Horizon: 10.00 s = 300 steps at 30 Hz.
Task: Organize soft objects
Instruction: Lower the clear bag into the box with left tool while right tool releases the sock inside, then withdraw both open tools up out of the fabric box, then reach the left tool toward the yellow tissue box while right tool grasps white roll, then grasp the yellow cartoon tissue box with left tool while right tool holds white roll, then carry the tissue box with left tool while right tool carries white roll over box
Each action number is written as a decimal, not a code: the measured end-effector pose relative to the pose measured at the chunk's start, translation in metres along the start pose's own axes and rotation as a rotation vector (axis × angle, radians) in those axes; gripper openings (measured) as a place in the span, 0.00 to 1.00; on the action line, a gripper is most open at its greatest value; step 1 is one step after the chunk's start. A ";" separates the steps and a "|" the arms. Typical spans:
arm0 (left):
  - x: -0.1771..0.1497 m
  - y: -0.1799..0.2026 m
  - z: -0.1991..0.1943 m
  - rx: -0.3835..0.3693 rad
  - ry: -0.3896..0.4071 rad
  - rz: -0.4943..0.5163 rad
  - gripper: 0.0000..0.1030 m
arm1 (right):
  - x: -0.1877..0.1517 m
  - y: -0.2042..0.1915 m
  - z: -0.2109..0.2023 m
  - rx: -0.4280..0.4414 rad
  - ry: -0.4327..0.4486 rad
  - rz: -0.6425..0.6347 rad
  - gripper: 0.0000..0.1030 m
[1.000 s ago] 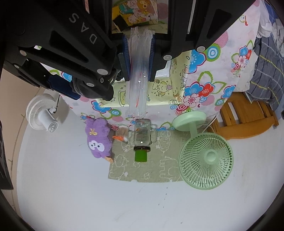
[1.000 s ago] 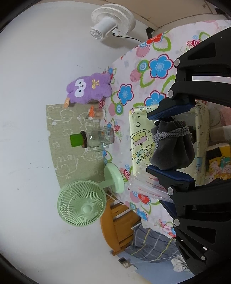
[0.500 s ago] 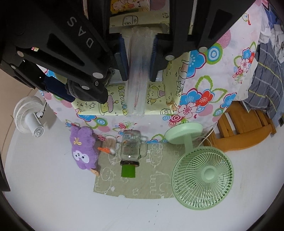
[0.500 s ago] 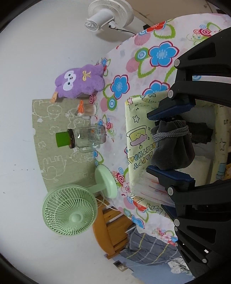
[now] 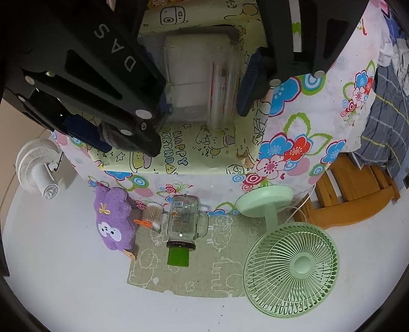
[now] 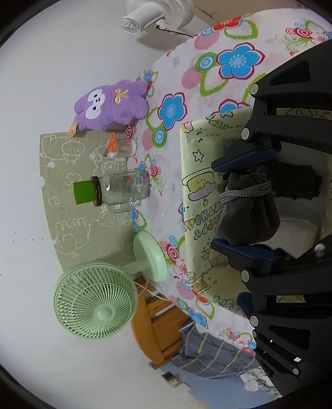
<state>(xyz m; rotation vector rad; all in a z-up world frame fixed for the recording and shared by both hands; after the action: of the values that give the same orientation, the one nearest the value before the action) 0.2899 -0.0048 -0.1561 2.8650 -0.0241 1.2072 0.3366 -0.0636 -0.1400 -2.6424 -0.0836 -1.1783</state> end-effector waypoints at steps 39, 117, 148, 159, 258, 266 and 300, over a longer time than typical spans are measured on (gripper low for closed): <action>-0.007 0.028 -0.092 -0.012 0.150 0.062 0.87 | -0.003 0.006 -0.113 -0.075 0.146 -0.019 0.92; -0.151 0.049 -0.061 -0.037 0.008 0.108 0.93 | -0.162 0.046 -0.099 -0.130 -0.028 -0.013 0.86; -0.134 0.033 -0.054 0.065 0.024 0.086 0.92 | -0.151 0.040 -0.090 -0.089 -0.045 -0.017 0.16; -0.121 0.039 -0.041 0.073 0.032 0.106 0.92 | -0.144 0.057 -0.090 -0.140 -0.039 0.026 0.16; -0.018 0.020 -0.153 0.064 0.263 0.031 0.73 | -0.026 -0.008 -0.185 -0.065 0.189 -0.057 0.16; -0.007 0.019 -0.140 0.059 0.260 0.033 0.73 | -0.014 -0.007 -0.173 -0.062 0.187 -0.055 0.16; 0.015 0.010 -0.049 0.022 0.148 0.005 0.76 | 0.006 0.008 -0.078 -0.041 0.095 -0.028 0.16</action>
<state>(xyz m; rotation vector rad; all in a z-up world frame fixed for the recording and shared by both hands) 0.2651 -0.0136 -0.1109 2.7861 -0.0141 1.4255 0.2853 -0.0912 -0.0870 -2.6236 -0.0796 -1.3262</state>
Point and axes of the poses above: each gripper's, at about its wrist camera, not at the fingertips, and z roughly the way its jaws point, y to its right, x to its top, the point moved 10 cm from there along z, roughly the way its jaws point, and after that the axes turned 2 degrees about z, right-handed, at the moved point
